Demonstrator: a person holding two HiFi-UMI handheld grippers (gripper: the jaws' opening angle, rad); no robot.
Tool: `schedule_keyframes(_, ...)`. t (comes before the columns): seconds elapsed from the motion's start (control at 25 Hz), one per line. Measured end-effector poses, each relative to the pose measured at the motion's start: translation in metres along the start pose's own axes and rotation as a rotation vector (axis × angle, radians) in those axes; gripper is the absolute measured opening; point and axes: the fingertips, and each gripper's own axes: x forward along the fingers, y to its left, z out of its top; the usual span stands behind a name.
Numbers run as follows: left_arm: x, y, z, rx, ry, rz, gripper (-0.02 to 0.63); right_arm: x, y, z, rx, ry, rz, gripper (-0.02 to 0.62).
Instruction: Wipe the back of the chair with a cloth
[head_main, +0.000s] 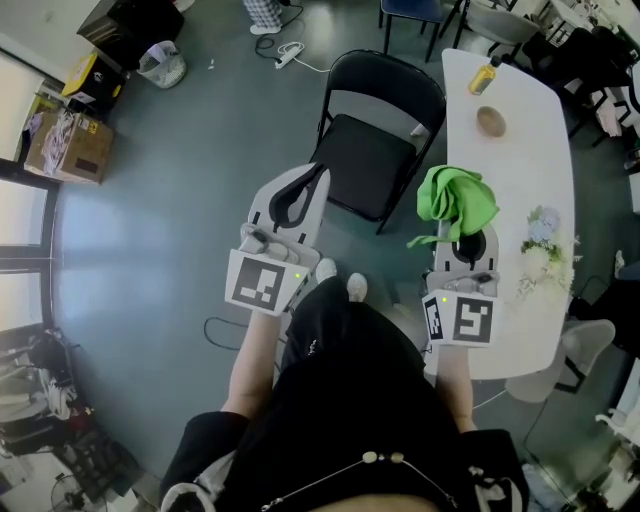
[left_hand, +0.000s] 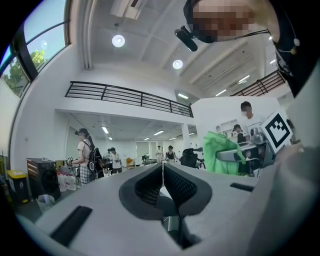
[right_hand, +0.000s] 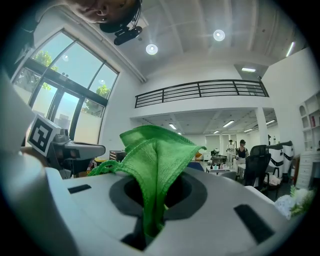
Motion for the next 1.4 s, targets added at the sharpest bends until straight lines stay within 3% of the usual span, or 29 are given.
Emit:
schedule_keyframes(0.32,0.053,0.063,-0.012,-0.008,-0.025,-0.012,0.012,0.079,-0.004,-0.007,-0.002,0.011,-0.027,0.044)
schedule_keyframes(0.64,0.102,0.121,-0.029,-0.03,0.003,-0.075,0.012,0.172,-0.007,-0.017,0.007,0.038,-0.074,0.044)
schedule_keyframes(0.96,0.13,0.139,-0.073,0.0,0.046,-0.089,0.012,0.242,-0.018,-0.069,0.056,0.05,-0.036,0.046)
schedule_keyframes(1.4,0.166,0.183,-0.155,-0.056,0.105,0.025,0.012,0.348,-0.04,-0.162,0.104,0.084,-0.062,0.046)
